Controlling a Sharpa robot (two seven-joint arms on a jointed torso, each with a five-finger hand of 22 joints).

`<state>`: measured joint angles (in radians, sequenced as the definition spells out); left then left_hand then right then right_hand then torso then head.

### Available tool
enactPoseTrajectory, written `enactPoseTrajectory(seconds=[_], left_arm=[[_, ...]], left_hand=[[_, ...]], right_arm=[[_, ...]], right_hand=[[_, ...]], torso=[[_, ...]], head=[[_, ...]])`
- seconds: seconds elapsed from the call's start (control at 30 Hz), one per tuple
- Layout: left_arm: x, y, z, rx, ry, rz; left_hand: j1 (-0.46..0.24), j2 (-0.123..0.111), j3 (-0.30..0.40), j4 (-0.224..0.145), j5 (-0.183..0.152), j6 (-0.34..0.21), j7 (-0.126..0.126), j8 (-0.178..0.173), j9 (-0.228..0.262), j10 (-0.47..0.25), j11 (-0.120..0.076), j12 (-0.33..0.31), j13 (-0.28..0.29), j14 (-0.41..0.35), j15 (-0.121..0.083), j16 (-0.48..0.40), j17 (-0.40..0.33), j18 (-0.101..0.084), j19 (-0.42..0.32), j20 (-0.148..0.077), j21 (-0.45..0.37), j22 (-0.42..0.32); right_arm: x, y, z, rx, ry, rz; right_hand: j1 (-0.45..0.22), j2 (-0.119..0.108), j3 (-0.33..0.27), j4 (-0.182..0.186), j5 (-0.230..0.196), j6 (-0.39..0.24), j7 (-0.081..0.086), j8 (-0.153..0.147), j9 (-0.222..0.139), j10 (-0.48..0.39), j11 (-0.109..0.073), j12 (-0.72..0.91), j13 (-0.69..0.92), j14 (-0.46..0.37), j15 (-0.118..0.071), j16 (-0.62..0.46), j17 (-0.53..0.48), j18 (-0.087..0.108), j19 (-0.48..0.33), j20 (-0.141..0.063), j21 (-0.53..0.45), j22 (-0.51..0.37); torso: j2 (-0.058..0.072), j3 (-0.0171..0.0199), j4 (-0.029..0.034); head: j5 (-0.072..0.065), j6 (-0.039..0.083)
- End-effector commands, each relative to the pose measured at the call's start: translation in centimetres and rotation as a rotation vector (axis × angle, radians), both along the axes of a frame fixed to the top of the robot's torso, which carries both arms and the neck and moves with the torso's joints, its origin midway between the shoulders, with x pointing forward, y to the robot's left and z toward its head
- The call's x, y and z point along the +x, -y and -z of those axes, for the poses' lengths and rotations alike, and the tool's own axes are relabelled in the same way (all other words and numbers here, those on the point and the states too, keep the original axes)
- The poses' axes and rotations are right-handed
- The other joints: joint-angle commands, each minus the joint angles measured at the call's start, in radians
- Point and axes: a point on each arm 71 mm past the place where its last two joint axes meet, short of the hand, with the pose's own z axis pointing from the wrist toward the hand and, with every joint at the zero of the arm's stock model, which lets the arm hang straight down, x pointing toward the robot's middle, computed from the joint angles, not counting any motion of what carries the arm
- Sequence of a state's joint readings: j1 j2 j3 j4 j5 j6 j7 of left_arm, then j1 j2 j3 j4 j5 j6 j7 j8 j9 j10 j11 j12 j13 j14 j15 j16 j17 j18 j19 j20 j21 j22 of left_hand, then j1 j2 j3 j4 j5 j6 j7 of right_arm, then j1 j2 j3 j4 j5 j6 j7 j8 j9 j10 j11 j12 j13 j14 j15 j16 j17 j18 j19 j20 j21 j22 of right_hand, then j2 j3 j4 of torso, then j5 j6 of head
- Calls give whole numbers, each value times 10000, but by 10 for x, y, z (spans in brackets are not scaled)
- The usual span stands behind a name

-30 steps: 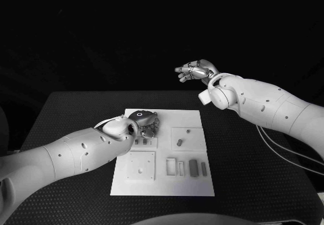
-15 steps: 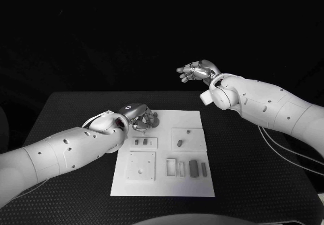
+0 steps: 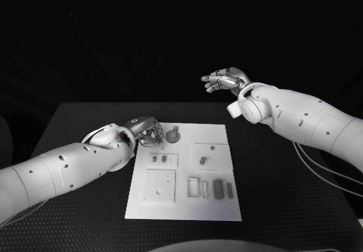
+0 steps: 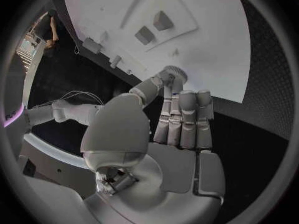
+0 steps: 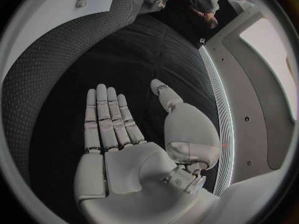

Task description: Assemble the parts on the task board

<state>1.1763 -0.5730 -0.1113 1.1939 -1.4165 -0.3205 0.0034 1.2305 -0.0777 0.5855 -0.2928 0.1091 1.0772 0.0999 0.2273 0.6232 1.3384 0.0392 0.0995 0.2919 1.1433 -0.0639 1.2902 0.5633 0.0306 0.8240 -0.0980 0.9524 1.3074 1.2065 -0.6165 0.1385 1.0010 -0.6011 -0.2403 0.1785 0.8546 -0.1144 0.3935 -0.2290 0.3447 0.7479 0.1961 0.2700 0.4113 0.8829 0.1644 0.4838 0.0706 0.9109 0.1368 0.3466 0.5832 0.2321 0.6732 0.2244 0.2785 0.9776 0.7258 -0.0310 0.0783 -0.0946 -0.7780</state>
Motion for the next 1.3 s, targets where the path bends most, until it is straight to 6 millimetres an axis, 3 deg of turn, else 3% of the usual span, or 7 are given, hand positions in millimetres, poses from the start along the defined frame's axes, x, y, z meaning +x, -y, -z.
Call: enactPoseTrajectory(seconds=[0.03,0.3,0.87,1.3], left_arm=[[1,-3,2,78,-241,5],[3,-4,6,159,-339,-16],[0,-5,12,327,-717,107],[-2,-2,21,371,-911,127]], left_hand=[[184,189,44,26,55,64,-21,30,-4,173,-108,38,114,185,-190,37,-14,94,45,-792,48,89],[179,192,43,27,65,65,-20,29,-9,179,-109,34,115,191,-191,37,-19,95,51,-794,51,91],[159,208,27,25,72,66,-18,26,-27,200,-114,21,118,227,-197,57,-25,104,93,-806,80,106],[154,218,22,23,74,66,-18,25,-36,205,-117,10,118,238,-201,67,-28,110,113,-813,96,116]], right_arm=[[-1,-3,0,29,21,-179],[0,-3,0,32,22,-181],[-1,-2,0,26,18,-169],[0,-4,0,33,5,-187]], right_hand=[[-9,86,-4,36,41,-75,320,42,-12,43,25,-42,-13,-25,41,-65,10,111,-14,38,-52,12],[-5,87,-3,36,41,-75,320,44,-14,42,25,-42,-13,-26,41,-66,11,112,-14,39,-55,15],[-4,87,-6,38,41,-76,321,47,-19,41,26,-43,-13,-26,42,-69,13,113,-13,42,-62,22],[0,89,-6,37,41,-77,321,49,-23,41,26,-43,-13,-25,42,-71,14,115,-13,43,-67,27]], torso=[[4,-10,0],[15,2,-41],[14,15,-29],[24,14,-57]], head=[[27,-2],[37,-1],[26,-31],[25,-46]])
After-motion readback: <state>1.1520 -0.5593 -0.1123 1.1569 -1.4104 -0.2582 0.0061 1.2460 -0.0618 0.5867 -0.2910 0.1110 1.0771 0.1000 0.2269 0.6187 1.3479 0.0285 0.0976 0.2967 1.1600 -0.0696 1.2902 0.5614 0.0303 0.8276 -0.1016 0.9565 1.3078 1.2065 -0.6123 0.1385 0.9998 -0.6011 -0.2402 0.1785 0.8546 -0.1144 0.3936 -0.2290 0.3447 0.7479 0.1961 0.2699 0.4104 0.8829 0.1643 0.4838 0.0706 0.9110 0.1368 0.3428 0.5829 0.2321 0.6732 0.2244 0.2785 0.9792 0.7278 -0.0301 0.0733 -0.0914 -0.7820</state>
